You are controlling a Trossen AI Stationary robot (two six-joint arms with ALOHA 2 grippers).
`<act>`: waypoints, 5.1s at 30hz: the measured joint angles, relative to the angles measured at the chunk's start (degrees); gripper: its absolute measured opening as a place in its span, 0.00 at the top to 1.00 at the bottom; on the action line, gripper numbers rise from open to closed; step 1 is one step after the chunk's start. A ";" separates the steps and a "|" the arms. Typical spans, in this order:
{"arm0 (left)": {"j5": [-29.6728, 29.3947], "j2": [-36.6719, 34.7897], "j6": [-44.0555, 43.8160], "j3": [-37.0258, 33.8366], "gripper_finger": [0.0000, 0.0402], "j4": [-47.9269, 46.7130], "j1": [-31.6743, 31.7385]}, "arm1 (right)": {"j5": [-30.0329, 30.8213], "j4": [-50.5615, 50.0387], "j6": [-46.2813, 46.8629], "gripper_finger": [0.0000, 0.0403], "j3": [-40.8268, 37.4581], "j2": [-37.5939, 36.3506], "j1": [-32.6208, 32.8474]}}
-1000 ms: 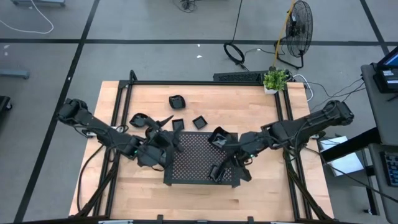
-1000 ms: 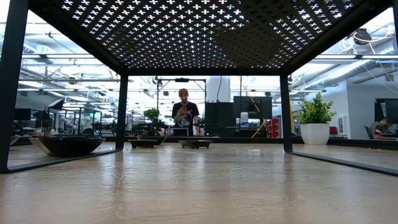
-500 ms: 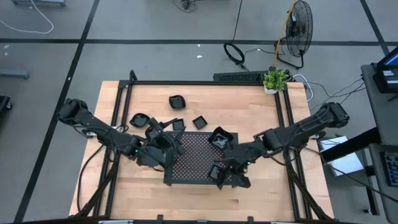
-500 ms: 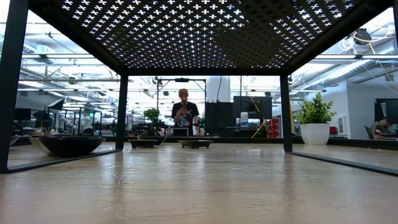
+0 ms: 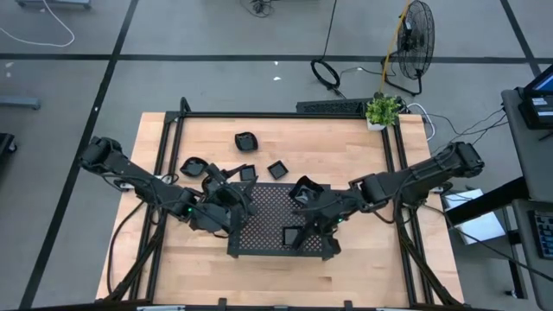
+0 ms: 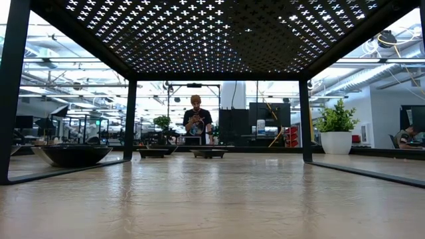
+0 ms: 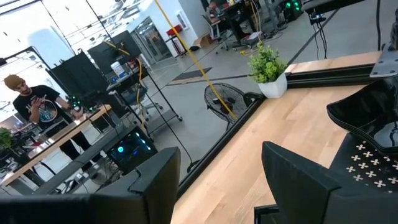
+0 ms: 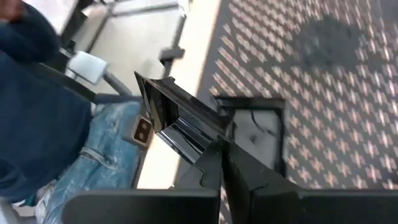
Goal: Pick & Place Mini shaped plates
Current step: Stack the black square plate on top of the black square plates on the shelf
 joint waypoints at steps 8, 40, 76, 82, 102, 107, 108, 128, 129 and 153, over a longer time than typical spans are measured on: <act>2.89 0.00 -0.50 0.00 0.43 -0.10 0.00 | 0.09 2.21 -9.50 1.00 0.00 0.34 -0.04; 2.91 0.04 -2.00 0.00 0.43 -2.44 0.00 | 1.88 -2.51 -5.48 1.00 -0.05 -0.28 0.17; 2.91 0.04 -2.44 0.00 0.43 -2.40 0.00 | 15.34 -13.02 25.25 0.92 -0.04 -5.29 3.48; 2.91 0.04 -2.42 0.00 0.43 -2.40 0.00 | 15.37 -12.68 24.49 0.85 -0.04 -5.29 3.48; 2.95 0.04 -3.44 0.00 0.43 -2.82 0.00 | 16.83 -9.11 16.18 0.79 -0.04 -9.88 3.12; 14.95 -1.59 -16.81 -0.02 0.43 -11.41 2.62 | 16.83 -9.08 14.37 0.79 -0.04 -10.88 3.51; 19.83 -2.32 -20.77 -0.02 0.43 -14.40 4.62 | 16.81 -9.13 13.93 0.79 -0.04 -10.87 3.54; 56.69 -3.88 -26.42 -10.95 0.43 -26.64 42.13 | 16.63 -8.63 10.35 0.79 -3.48 -10.67 3.48; 59.53 -3.89 -25.89 -13.40 0.43 -22.65 43.18 | 16.61 -8.60 10.35 0.79 -3.48 -10.67 3.48; 70.18 -2.92 -34.81 -30.01 0.43 -0.82 46.57 | 16.83 -4.36 8.66 0.79 -3.50 -10.67 3.37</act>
